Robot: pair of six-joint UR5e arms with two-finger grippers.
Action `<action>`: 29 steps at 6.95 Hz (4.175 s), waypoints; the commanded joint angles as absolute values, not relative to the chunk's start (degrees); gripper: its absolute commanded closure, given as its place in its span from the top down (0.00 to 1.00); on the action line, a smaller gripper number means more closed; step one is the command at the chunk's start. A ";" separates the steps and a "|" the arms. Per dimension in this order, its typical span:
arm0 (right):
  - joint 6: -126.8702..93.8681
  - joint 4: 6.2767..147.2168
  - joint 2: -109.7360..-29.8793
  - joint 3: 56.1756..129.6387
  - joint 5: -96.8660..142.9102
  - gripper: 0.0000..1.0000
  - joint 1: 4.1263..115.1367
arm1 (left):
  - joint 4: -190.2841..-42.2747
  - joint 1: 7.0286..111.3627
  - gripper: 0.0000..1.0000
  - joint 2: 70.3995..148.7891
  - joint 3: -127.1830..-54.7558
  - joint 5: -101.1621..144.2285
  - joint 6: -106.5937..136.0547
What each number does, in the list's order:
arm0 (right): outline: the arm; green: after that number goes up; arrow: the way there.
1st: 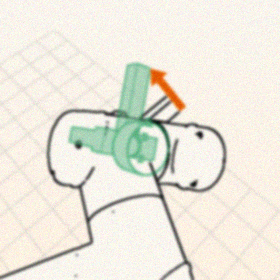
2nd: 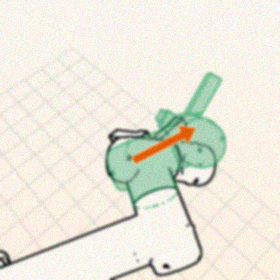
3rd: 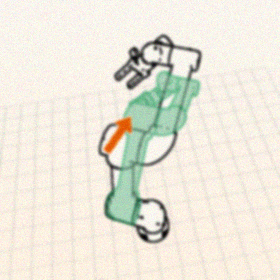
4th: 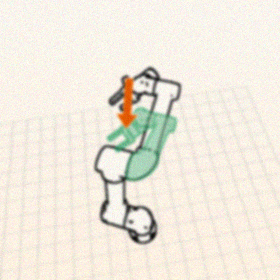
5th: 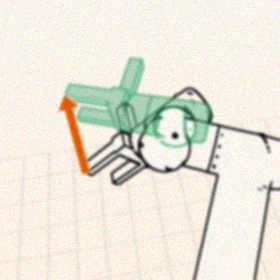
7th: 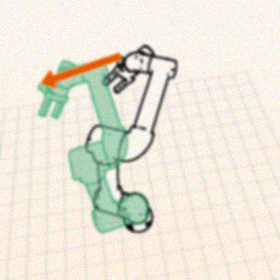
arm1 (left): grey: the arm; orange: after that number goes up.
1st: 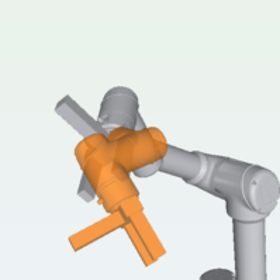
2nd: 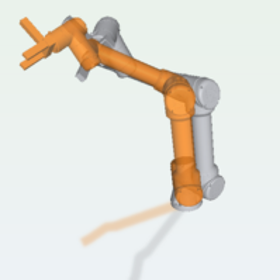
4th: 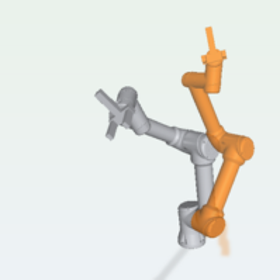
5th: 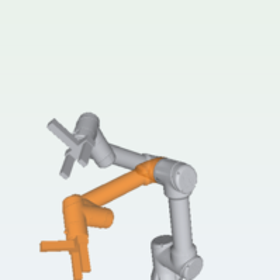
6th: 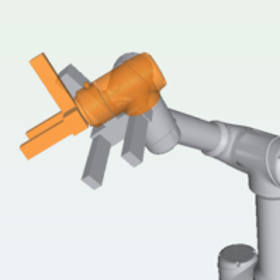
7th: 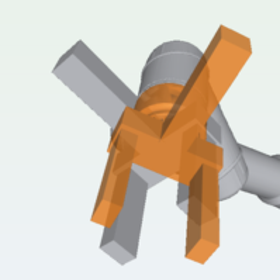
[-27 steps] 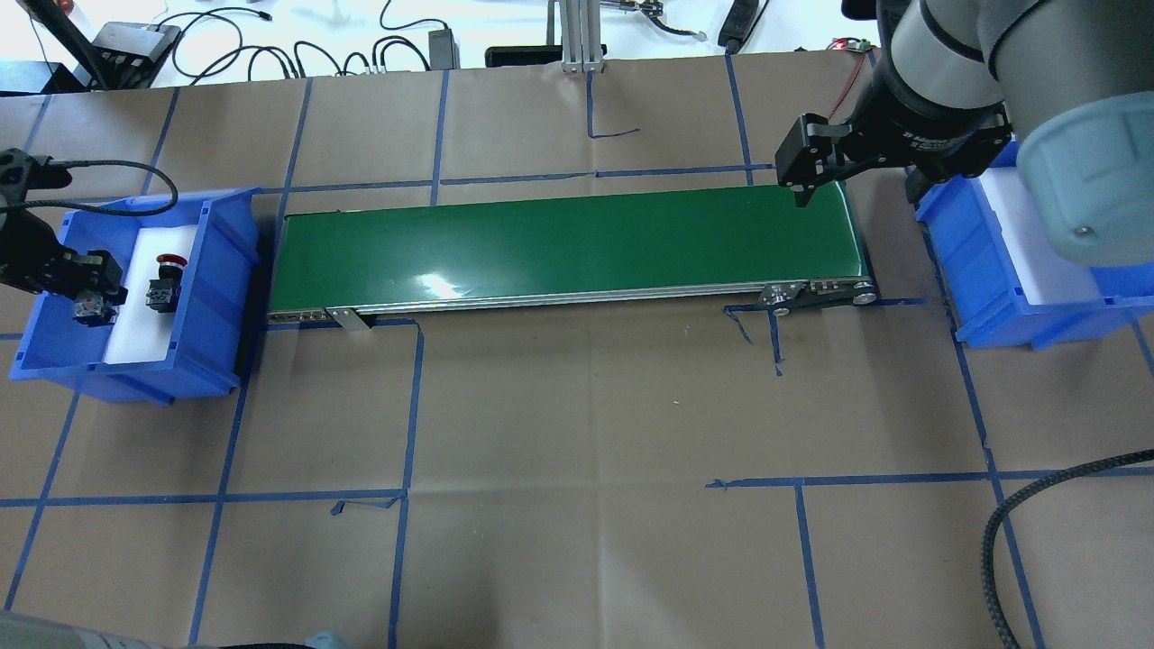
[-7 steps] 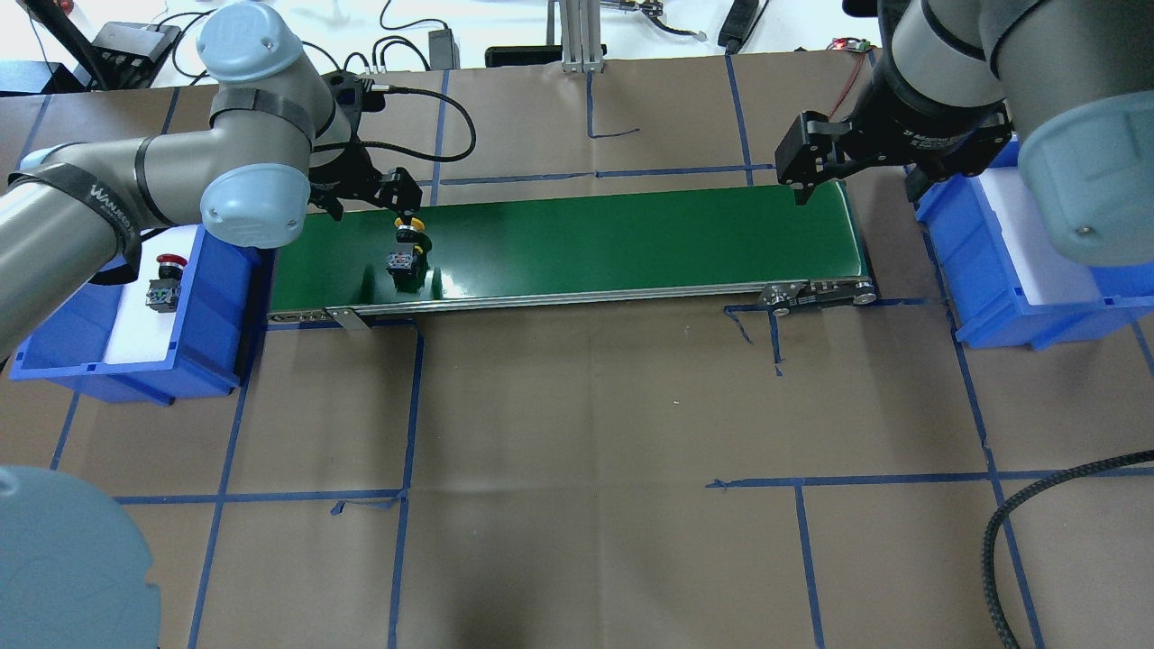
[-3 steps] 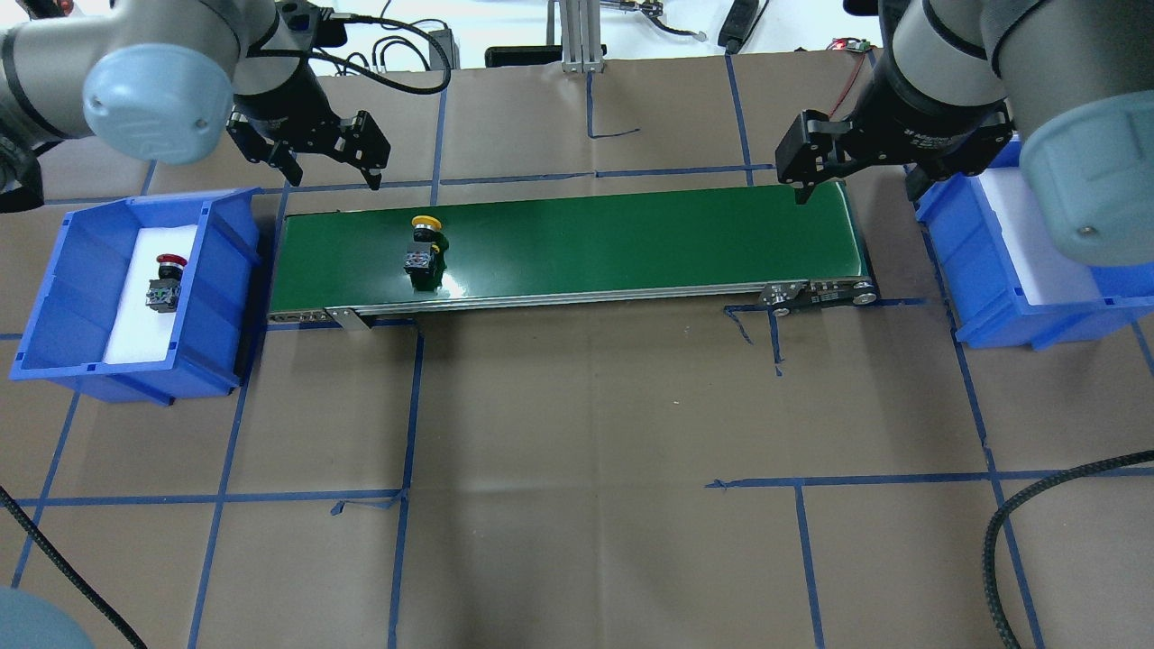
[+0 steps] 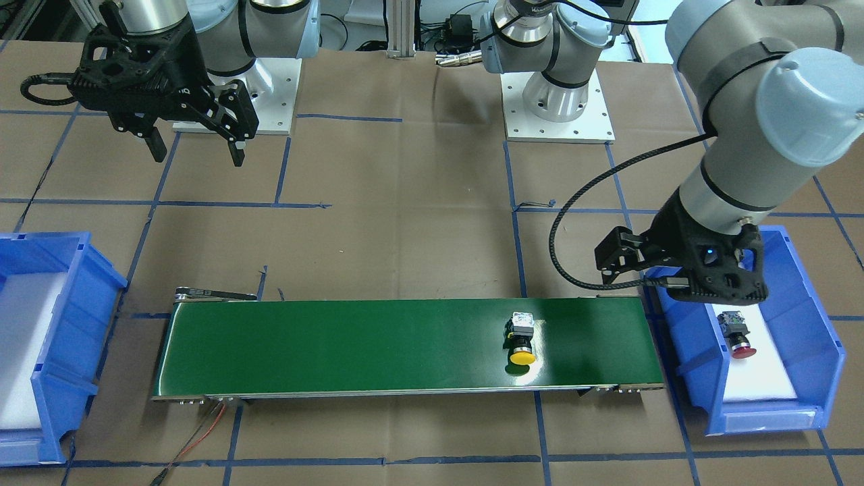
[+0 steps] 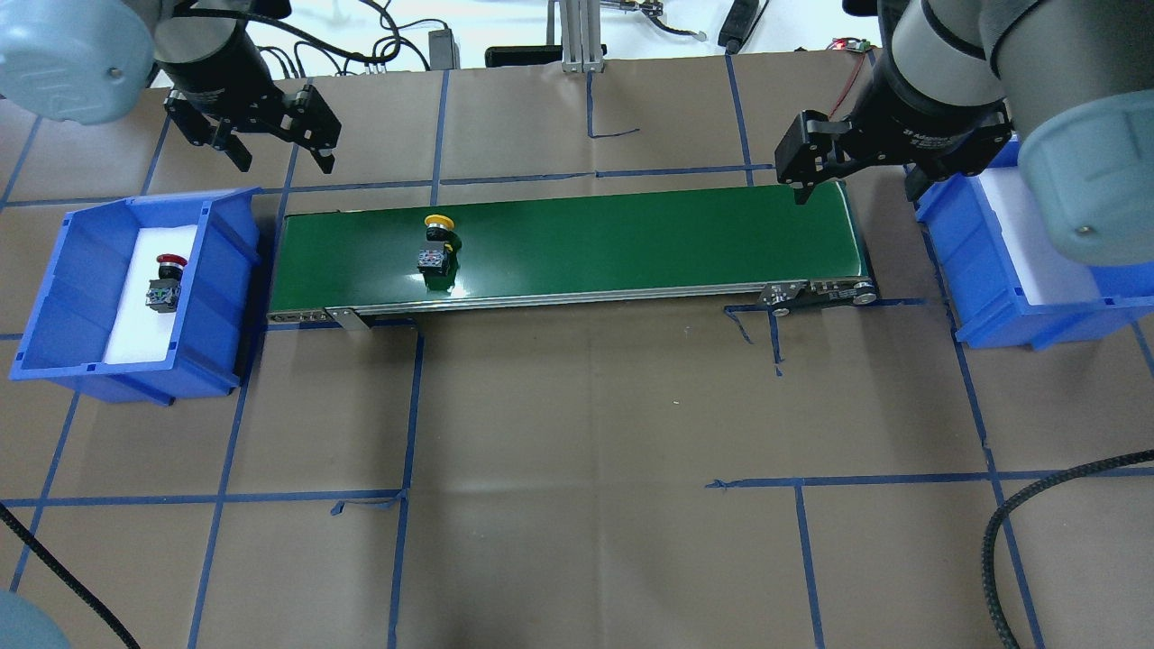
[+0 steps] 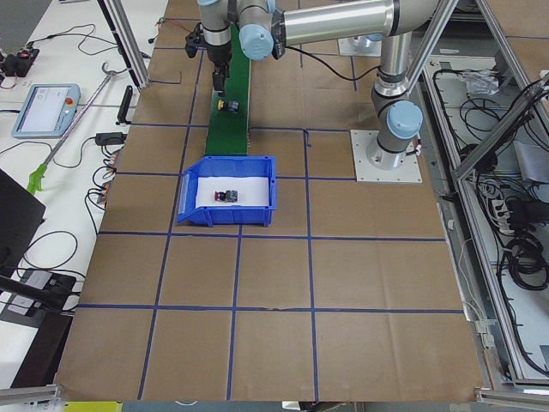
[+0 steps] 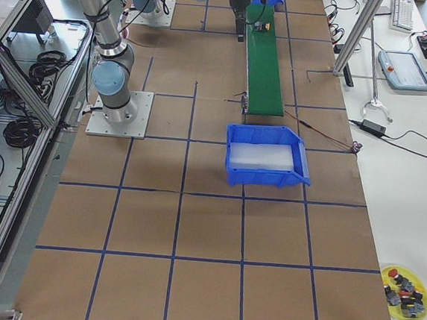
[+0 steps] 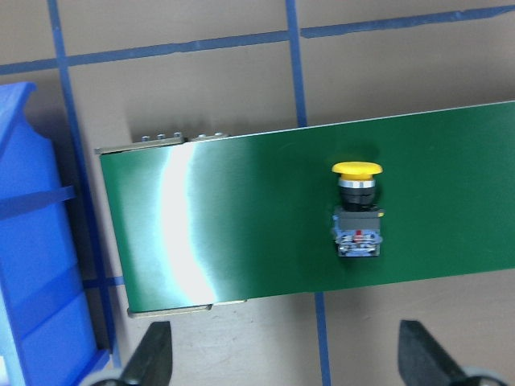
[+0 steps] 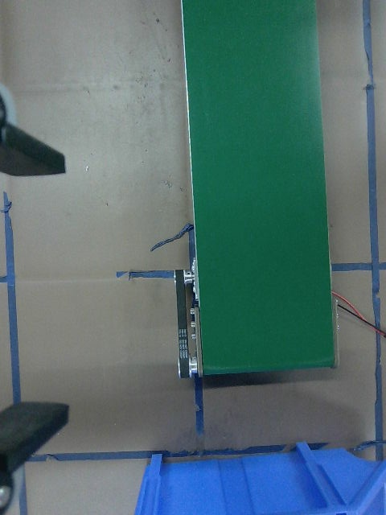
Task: Transport two buttons from left to right
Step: 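Release the yellow button on the belt and raise the left gripper, then lower the left gripper into the bin and grasp the red button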
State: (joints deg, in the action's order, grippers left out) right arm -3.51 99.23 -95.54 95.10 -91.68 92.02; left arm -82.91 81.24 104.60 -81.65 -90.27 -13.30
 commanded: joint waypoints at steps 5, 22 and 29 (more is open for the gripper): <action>-3.60 99.23 -95.62 95.10 -91.67 1.00 92.02 | -82.36 58.65 0.99 105.73 -83.31 -90.18 -37.24; -3.69 99.23 -95.54 95.01 -91.67 1.00 92.02 | -52.29 57.39 0.30 117.51 -98.35 -89.47 -36.21; -3.78 99.14 -95.62 95.01 -91.67 1.00 92.02 | -74.83 57.57 0.14 105.67 -89.32 -88.86 -35.68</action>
